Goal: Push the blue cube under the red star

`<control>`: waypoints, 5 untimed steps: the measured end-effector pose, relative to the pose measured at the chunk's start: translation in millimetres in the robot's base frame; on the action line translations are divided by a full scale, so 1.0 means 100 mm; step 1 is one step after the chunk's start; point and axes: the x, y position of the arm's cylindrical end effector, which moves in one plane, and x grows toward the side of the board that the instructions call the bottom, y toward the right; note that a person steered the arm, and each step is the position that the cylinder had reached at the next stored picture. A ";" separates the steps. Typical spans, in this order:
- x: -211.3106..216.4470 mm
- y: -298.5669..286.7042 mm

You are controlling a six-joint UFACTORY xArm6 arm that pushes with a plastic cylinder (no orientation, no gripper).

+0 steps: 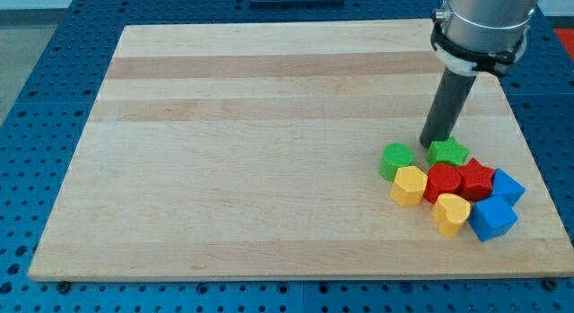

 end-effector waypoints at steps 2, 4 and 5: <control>-0.13 0.11; -0.01 0.58; 0.42 0.85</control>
